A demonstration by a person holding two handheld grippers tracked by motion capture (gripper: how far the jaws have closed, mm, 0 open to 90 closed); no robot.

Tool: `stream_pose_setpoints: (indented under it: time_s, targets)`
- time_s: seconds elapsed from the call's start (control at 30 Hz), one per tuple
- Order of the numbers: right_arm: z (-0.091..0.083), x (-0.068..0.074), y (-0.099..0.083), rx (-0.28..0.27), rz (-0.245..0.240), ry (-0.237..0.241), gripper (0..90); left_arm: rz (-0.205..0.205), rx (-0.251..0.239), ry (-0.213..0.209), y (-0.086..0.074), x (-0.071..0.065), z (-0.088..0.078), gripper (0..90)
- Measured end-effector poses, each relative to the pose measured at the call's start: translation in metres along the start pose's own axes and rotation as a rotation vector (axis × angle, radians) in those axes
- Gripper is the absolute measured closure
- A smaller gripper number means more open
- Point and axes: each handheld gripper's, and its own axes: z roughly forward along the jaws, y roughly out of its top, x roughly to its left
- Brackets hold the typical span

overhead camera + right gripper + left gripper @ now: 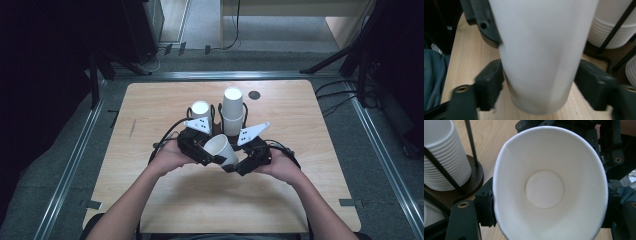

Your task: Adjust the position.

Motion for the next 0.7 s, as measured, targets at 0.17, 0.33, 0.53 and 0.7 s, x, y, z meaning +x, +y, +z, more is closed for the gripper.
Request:
stream_pose_setpoints:
  time_s: [0.17,0.33,0.53,0.7]
  targets:
    - [0.003,-0.001,-0.001,0.008,0.024,-0.023,18.6,0.033,0.027,0.015,0.003,0.0,-0.007,24.0]
    - [0.004,0.001,-0.001,0.017,0.013,-0.016,18.6,0.088,0.095,0.038,0.008,-0.002,-0.008,24.0]
    - [0.005,0.002,-0.001,0.007,-0.002,-0.026,18.6,0.144,0.144,0.044,0.014,-0.005,-0.014,24.0]
    - [0.005,0.004,-0.001,-0.004,-0.015,-0.016,18.7,0.172,0.185,0.057,0.015,-0.004,-0.013,24.0]
